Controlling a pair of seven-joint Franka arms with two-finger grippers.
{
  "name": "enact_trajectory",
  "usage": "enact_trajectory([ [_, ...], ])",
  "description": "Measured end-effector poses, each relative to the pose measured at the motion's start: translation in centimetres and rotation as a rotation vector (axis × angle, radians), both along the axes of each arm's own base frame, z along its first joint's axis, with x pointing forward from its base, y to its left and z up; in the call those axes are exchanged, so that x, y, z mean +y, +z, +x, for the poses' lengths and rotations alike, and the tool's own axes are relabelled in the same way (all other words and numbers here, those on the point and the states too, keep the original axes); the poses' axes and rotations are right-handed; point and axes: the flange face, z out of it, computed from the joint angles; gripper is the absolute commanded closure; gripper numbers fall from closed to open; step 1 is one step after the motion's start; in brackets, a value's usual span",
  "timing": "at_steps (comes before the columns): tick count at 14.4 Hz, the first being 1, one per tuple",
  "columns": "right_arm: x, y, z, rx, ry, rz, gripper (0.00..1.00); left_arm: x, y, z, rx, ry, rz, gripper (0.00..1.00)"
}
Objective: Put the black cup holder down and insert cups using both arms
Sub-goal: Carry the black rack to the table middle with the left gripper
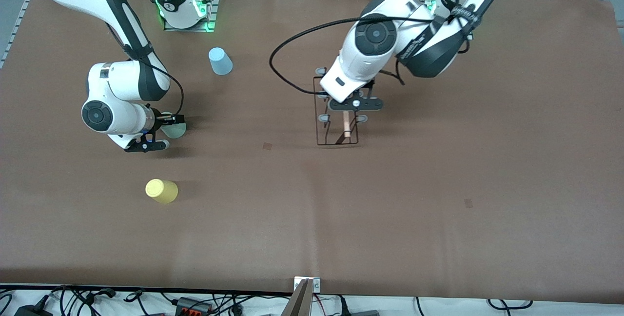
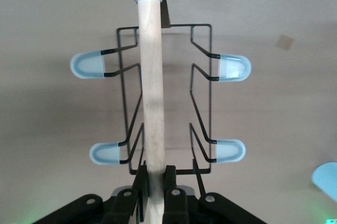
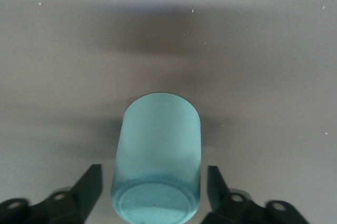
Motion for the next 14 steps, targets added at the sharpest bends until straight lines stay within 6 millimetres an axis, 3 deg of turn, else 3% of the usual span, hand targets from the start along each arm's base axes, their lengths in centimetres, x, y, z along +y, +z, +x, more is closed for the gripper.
enact_trajectory([
  [3, 0.0, 0.0, 0.0, 0.001, -0.002, -0.001, 0.28, -2.6, -1.5, -0.5, -0.016, 0.052, -0.029, 0.99],
  [6, 0.0, 0.1, 0.0, 0.000, -0.003, -0.001, 0.68, -5.3, -3.4, -1.5, -0.051, 0.046, -0.020, 0.99],
  [7, 0.0, 0.2, 0.0, -0.001, -0.004, -0.001, 0.75, -6.0, -4.0, -1.7, -0.061, 0.036, -0.014, 0.99],
  [11, 0.2, 1.4, 0.7, 0.015, 0.000, -0.002, 0.79, -8.5, -6.0, -2.3, -0.087, 0.025, 0.018, 0.99],
  [14, 0.8, 6.2, 3.2, 0.043, 0.006, -0.003, 0.79, -9.0, -6.9, -2.5, -0.077, 0.029, 0.024, 0.96],
])
